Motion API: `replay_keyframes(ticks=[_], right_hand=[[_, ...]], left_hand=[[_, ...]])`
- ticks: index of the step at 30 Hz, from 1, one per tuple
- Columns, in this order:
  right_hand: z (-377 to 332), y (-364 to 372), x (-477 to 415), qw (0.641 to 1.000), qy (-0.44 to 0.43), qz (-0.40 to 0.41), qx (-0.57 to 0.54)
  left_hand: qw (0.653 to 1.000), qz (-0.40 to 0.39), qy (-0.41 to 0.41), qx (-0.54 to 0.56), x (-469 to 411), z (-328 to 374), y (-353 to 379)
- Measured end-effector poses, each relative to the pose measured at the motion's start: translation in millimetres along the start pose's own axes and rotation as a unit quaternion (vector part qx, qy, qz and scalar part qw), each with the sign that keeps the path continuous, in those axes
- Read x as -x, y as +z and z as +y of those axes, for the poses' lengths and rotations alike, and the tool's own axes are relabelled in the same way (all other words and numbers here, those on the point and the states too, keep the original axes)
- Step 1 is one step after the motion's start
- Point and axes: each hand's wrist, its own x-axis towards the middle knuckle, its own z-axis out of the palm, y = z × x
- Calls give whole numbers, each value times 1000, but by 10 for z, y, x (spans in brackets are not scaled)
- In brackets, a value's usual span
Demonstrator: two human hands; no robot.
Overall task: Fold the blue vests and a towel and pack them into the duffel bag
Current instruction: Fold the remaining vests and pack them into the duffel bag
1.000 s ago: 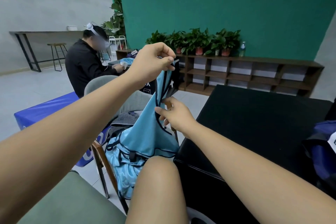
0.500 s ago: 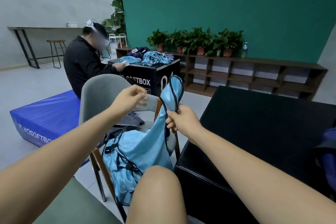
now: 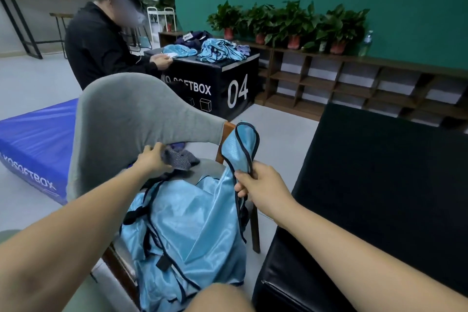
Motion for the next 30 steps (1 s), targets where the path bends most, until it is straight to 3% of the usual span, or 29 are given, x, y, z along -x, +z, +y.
replay_keyframes(ticks=[11, 17, 22, 30], right_hand=[[365, 12, -325, 999, 33, -4, -11], [437, -28, -286, 999, 40, -1, -26], [450, -116, -229, 999, 34, -4, -31], [383, -321, -150, 999, 24, 11, -25]], left_hand=[[990, -56, 32, -122, -365, 80, 464], [983, -24, 41, -176, -471, -34, 563], [982, 59, 121, -135, -340, 178, 306], [957, 95, 271, -29, -149, 1023, -367]])
